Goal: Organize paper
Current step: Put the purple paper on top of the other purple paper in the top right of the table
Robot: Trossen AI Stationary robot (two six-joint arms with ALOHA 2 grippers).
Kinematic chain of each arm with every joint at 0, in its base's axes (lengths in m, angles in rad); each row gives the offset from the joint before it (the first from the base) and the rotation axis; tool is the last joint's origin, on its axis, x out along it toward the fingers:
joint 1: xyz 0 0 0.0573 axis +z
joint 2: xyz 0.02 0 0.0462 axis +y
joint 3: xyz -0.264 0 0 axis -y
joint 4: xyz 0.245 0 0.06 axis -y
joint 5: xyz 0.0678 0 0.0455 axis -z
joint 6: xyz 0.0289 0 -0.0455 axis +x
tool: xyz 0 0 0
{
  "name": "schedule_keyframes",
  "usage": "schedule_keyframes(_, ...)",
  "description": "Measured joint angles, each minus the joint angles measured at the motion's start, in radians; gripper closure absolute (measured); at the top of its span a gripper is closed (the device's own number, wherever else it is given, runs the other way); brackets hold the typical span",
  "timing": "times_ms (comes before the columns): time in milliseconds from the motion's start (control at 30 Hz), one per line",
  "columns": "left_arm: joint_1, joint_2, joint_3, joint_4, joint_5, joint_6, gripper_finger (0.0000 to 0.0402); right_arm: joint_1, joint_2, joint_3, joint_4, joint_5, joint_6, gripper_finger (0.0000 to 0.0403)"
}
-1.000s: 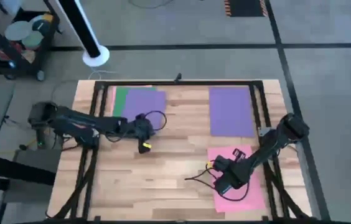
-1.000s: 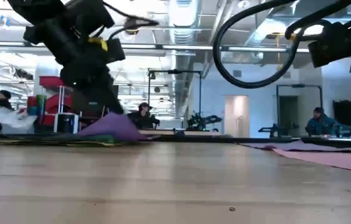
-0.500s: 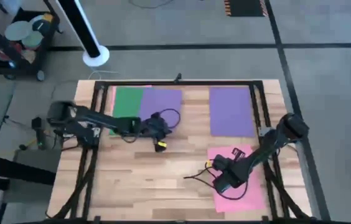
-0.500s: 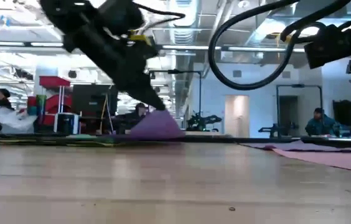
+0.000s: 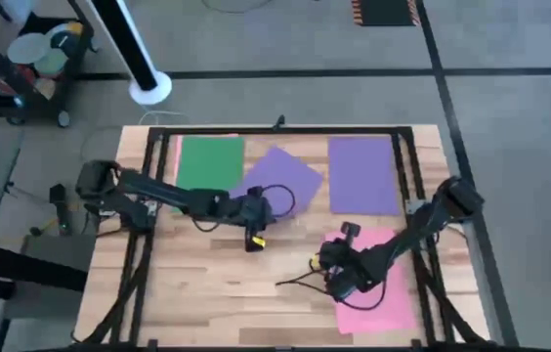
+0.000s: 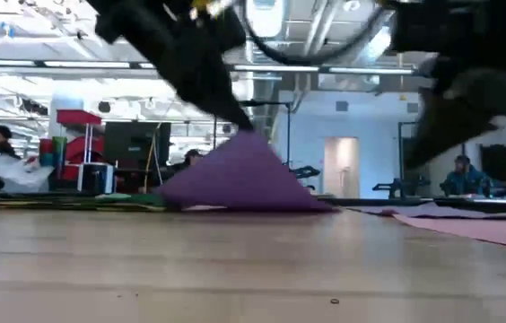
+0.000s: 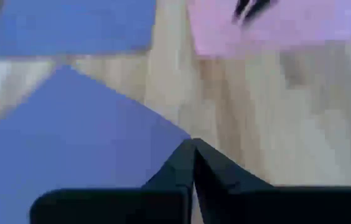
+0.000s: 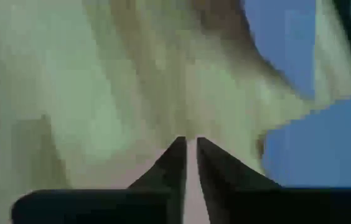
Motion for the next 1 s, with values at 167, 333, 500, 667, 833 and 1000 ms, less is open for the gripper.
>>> schedule_keyframes(167, 0.005, -0.068, 0.0, -0.027, -0.001, 0.011, 0.0401, -0.087, 0.0, 0.0, 0.201, 0.078, -0.262, 0.0321)
schedule_keyframes(333, 0.006, -0.078, 0.0, -0.077, -0.019, 0.024, 0.0401, -0.139, 0.0, 0.003, 0.338, 0.084, -0.446, 0.0318)
schedule_keyframes(500, 0.008, -0.073, 0.0, -0.091, -0.054, 0.036, 0.0401, -0.154, 0.0, 0.029, 0.416, 0.081, -0.565, 0.0318)
schedule_keyframes(667, 0.008, -0.073, 0.0, -0.084, -0.054, 0.033, 0.0401, -0.211, 0.0, 0.049, 0.474, 0.074, -0.649, 0.0318)
schedule_keyframes(833, 0.008, -0.073, 0.0, -0.094, -0.054, 0.026, 0.0401, -0.26, 0.0, 0.053, 0.47, 0.046, -0.671, 0.0318)
schedule_keyframes(1000, 0.008, -0.073, 0.0, -0.089, -0.054, 0.027, 0.0401, -0.304, 0.0, 0.054, 0.502, -0.055, -0.691, 0.0318)
